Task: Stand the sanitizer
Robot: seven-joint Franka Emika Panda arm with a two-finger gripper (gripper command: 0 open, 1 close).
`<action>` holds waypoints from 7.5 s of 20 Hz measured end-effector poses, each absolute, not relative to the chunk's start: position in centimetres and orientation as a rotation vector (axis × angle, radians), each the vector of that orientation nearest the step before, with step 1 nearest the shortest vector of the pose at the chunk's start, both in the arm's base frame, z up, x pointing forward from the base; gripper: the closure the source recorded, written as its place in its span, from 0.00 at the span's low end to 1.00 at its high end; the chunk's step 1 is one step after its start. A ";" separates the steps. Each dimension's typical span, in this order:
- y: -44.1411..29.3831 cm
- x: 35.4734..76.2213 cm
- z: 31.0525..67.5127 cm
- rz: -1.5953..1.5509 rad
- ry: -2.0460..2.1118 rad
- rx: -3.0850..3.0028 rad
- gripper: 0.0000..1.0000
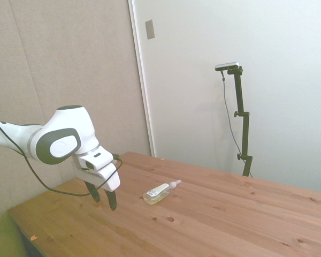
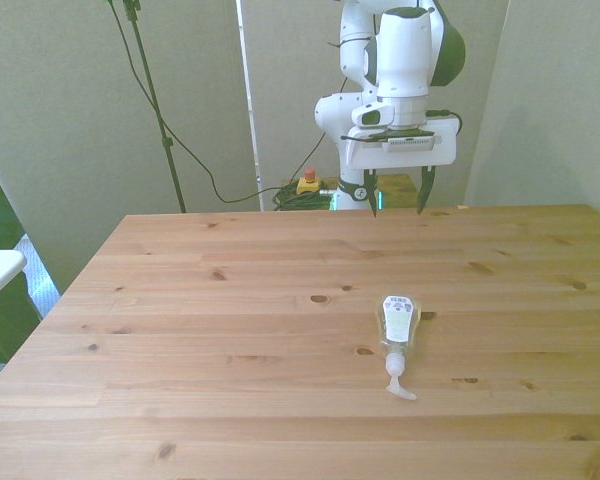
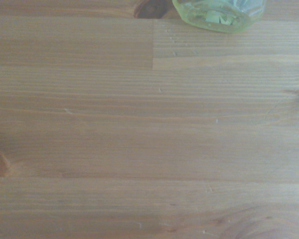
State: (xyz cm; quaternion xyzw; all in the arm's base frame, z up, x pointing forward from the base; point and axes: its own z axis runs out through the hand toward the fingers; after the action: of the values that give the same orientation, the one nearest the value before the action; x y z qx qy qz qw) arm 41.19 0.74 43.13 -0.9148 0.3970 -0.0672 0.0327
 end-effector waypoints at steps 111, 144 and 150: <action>5.5 64.6 42.4 -1.586 1.850 -1.854 0.00; 6.6 57.2 41.9 -0.881 1.639 -2.364 0.00; 7.1 56.4 44.7 -0.661 1.495 -2.589 0.00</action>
State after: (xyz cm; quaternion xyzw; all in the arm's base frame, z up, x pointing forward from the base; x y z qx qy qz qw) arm 56.35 7.11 44.69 -0.8449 0.4879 -0.2156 0.0397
